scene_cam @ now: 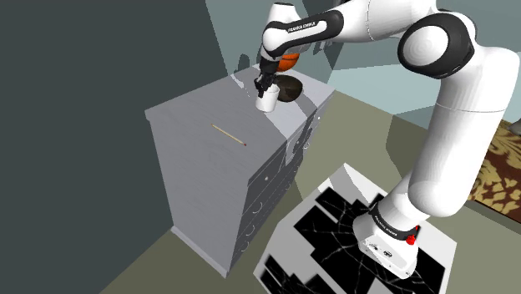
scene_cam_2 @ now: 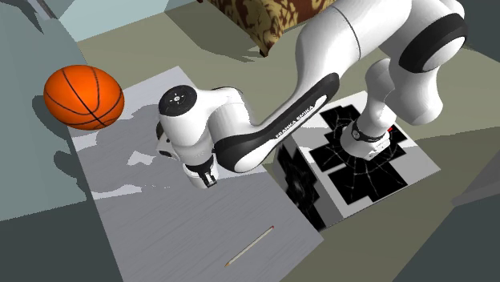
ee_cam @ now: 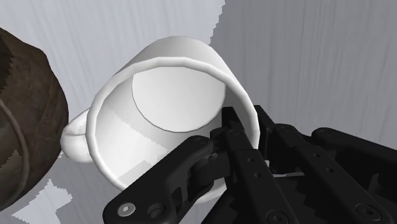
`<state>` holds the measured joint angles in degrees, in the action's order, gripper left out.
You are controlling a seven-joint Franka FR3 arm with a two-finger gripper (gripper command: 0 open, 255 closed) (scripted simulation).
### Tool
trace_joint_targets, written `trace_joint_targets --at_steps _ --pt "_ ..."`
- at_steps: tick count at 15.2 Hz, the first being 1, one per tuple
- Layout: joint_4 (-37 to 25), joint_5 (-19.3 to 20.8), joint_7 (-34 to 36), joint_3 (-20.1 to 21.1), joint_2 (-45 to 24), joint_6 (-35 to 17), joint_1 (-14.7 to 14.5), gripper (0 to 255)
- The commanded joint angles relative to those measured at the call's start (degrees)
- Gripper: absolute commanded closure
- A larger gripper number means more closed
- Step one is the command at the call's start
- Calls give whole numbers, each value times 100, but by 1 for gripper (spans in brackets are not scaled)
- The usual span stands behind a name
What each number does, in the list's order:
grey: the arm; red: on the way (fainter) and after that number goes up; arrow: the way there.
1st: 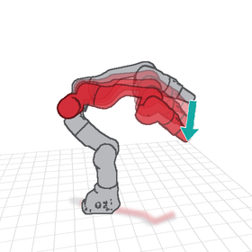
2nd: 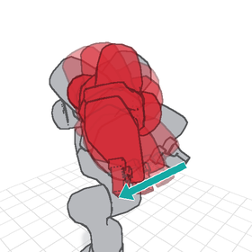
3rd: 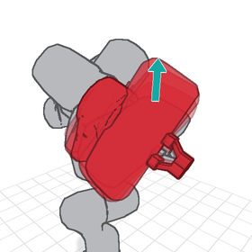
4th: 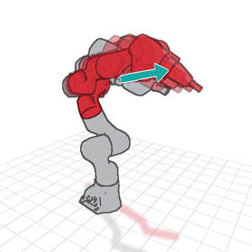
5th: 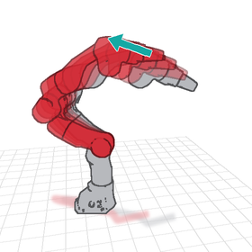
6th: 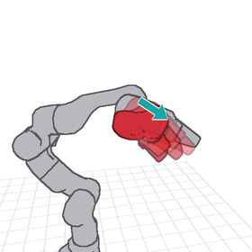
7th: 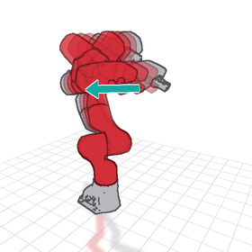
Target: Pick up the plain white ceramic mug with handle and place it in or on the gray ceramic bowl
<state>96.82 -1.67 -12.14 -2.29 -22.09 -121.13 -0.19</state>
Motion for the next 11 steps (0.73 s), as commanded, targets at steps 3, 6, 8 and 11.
trace_joint_targets --at_steps 3,6,8,11 --pt "-163 8 11 -2 98 260 -4 255" --pt "-301 13 16 -4 165 464 -4 255" --pt "-398 15 19 -5 205 602 -4 255" --pt "-557 19 23 -6 256 812 -4 255"
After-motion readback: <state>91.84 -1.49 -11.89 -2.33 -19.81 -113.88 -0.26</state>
